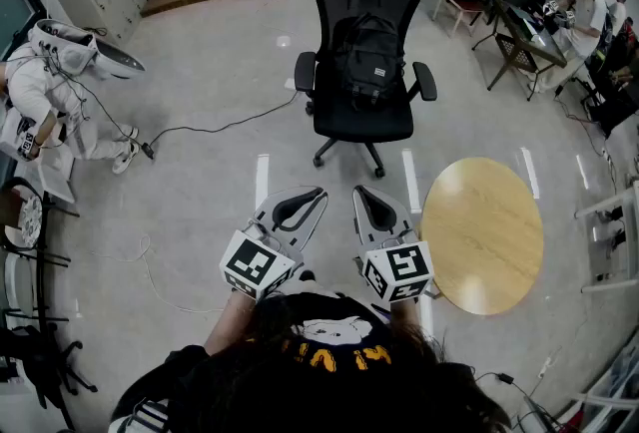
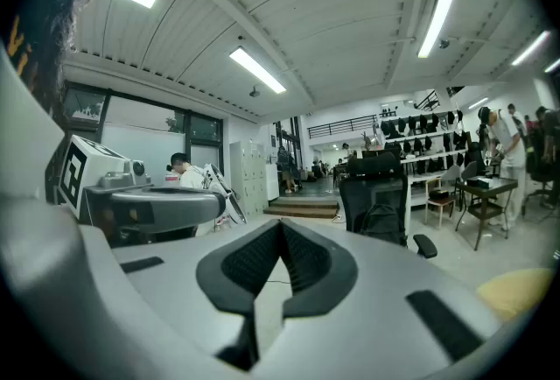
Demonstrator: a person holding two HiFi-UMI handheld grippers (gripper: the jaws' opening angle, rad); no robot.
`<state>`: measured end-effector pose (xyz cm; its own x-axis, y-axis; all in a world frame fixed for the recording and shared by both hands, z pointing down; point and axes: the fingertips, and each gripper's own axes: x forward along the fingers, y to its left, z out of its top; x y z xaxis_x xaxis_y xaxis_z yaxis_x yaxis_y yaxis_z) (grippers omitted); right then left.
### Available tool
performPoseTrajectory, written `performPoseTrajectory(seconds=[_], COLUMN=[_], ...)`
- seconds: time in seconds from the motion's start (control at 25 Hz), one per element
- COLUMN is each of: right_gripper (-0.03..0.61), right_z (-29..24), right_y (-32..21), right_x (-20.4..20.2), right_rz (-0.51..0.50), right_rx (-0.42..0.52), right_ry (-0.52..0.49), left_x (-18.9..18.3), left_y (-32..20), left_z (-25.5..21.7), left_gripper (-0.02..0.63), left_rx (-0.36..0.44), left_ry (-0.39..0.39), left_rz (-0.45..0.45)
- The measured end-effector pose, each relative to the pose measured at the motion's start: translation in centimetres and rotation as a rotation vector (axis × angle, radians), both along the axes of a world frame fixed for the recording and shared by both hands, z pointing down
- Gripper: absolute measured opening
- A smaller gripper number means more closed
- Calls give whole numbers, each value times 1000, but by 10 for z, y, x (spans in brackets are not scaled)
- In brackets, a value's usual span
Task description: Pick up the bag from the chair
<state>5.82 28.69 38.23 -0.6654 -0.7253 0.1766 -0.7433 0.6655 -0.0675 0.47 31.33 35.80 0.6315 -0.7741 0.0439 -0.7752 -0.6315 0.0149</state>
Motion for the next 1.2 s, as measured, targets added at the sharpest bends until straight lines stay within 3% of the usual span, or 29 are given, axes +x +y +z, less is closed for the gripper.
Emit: performPoseTrajectory(seconds=[0.4, 0.64, 1.2], right_gripper=[3, 3, 3], right_z=[8, 18, 32], right_y=[-15, -23, -65], right_x=[-24, -31, -22], right_rz=[28, 56, 86], right_rx=[-25, -35, -69], right_ry=[-47, -15, -31], left_x=[-25, -37, -30], left_y=[-17, -29, -75], left_z=[11, 22, 30], left_gripper=[31, 31, 31], left_rx=[-10, -20, -42], left_ry=[18, 33, 29], left_rz=[23, 36, 72])
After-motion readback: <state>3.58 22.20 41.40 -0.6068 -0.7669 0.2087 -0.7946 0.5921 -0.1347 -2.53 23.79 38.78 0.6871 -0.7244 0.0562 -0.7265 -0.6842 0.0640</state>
